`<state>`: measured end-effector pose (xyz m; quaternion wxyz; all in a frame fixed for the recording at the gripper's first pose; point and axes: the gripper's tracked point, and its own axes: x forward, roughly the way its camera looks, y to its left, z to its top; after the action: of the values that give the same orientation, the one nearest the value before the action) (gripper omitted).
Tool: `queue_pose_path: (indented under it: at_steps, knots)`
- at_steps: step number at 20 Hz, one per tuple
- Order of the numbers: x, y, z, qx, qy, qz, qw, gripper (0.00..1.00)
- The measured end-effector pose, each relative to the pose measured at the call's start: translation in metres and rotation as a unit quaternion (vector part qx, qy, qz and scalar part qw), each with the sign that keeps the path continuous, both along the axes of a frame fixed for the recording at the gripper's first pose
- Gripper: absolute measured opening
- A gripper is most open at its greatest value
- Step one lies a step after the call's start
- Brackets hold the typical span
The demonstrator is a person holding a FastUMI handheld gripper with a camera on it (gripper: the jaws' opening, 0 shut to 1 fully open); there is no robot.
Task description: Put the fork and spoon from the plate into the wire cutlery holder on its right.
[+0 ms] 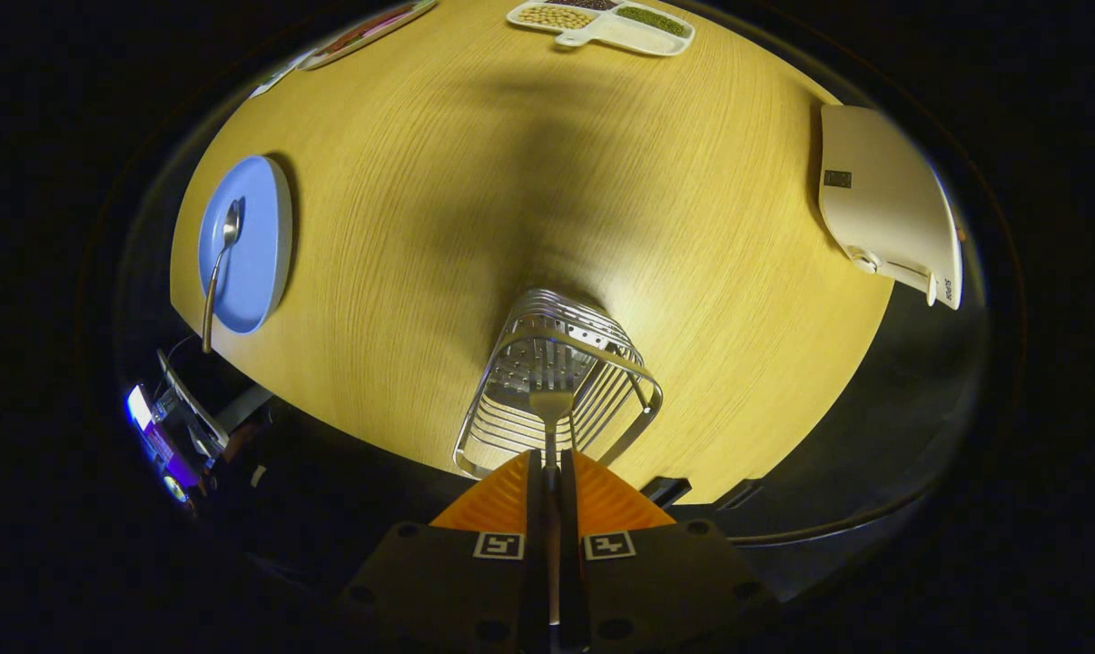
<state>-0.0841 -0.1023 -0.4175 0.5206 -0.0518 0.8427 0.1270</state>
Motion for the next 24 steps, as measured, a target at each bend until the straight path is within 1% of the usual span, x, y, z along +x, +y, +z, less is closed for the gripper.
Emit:
queue_pose_path:
  at_steps: [3, 6, 8, 9, 11, 14, 15, 18, 21, 23, 24]
  knots:
    - [0.0, -0.001, -0.003, 0.0, -0.003, -0.002, 1.0, 0.14]
    - [0.009, 0.0, 0.001, 0.011, -0.031, -0.013, 0.999, 0.16]
    - [0.013, -0.001, 0.008, 0.019, -0.057, -0.021, 0.998, 0.22]
    - [0.015, -0.002, 0.012, 0.023, -0.073, -0.028, 0.997, 0.24]
    - [0.021, 0.002, 0.024, 0.038, -0.113, -0.055, 0.991, 0.24]
    - [0.037, 0.021, 0.054, 0.07, -0.187, -0.097, 0.975, 0.28]
    - [0.041, 0.033, 0.066, 0.087, -0.211, -0.112, 0.967, 0.29]
    - [0.052, 0.074, 0.104, 0.136, -0.271, -0.15, 0.941, 0.29]
    - [0.057, 0.12, 0.127, 0.177, -0.302, -0.179, 0.919, 0.31]
    - [0.056, 0.158, 0.136, 0.204, -0.302, -0.19, 0.912, 0.33]
    - [0.054, 0.178, 0.138, 0.217, -0.296, -0.19, 0.911, 0.33]
